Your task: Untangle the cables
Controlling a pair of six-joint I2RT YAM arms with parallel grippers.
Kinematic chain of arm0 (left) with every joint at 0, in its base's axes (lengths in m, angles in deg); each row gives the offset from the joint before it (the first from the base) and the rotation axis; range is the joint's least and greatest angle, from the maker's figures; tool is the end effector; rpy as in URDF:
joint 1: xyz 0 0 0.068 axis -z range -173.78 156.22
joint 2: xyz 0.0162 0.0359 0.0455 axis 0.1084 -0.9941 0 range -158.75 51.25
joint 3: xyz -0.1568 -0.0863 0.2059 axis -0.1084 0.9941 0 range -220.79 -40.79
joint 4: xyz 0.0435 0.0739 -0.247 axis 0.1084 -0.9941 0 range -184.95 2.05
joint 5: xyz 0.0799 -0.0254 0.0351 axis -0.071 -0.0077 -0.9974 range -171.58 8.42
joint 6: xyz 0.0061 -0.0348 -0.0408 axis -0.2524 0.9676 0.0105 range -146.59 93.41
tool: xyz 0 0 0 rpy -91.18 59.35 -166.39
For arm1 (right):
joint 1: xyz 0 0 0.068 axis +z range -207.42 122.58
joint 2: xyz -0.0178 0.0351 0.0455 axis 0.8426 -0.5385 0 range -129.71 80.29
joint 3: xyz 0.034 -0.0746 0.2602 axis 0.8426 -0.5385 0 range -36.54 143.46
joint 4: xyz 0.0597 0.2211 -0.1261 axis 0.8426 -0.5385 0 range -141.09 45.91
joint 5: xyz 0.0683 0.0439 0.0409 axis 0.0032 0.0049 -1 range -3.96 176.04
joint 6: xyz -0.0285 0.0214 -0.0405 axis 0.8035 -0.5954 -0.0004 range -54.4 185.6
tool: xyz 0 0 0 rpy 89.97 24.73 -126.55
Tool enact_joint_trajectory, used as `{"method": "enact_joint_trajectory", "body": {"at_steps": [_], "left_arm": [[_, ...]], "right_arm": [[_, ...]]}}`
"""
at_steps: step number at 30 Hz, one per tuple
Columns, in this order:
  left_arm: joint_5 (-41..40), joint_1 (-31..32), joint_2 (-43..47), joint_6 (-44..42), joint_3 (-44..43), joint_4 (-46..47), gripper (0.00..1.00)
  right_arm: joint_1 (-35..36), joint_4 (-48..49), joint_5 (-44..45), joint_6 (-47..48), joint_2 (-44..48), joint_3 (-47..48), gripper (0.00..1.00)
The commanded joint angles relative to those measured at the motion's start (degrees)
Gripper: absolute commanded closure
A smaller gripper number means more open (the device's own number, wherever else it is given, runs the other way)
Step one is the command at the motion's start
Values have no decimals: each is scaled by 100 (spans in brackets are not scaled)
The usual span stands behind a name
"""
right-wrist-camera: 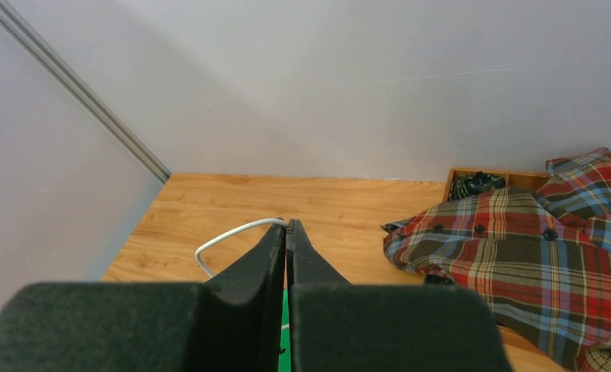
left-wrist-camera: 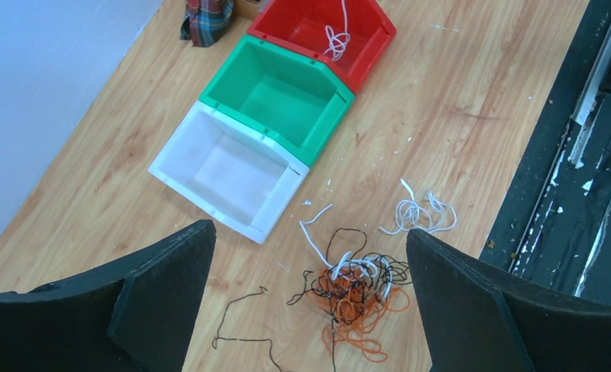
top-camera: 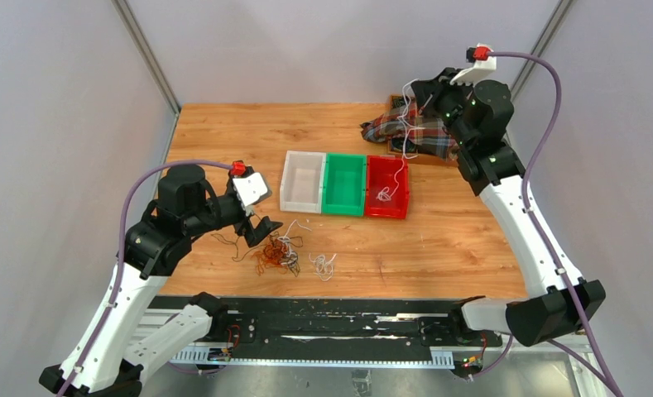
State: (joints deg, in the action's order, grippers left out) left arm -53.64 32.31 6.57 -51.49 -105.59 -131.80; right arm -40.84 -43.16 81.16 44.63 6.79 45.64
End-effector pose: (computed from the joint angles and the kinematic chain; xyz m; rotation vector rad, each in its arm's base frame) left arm 0.1168 -0.0758 0.3973 1.1201 1.6167 -0.4961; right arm 0.2734 0.0845 0.4811 -0.0173 1.4305 0.6020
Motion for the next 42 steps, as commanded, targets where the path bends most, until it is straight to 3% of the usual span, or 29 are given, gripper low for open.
{"method": "enact_joint_trajectory", "body": {"at_steps": [1, 7, 23, 31, 33, 36, 39, 42], "left_arm": [[-8, 11, 52, -38, -29, 9, 2], [-8, 12, 30, -33, -32, 4, 2], [-78, 11, 63, -76, 35, -1, 2], [-168, 15, 80, -199, 52, -129, 2], [-184, 14, 82, -212, 46, -153, 2], [-189, 18, 80, -225, 46, -167, 2], [-189, 15, 66, -243, 57, -172, 2], [-184, 13, 43, -243, 59, -186, 2]], "right_arm": [[-104, 78, 163, 227, -120, -38, 99], [-97, -138, 102, 298, -566, -52, 100], [185, 51, 418, -66, -1741, -1725, 100], [255, -595, 352, -132, -2440, -1471, 98], [273, -750, 505, -133, -2418, -1430, 87], [289, -791, 671, -65, -2254, -1513, 51], [290, -863, 810, 35, -2076, -1508, 39], [293, -986, 804, 110, -1904, -1367, 35]]}}
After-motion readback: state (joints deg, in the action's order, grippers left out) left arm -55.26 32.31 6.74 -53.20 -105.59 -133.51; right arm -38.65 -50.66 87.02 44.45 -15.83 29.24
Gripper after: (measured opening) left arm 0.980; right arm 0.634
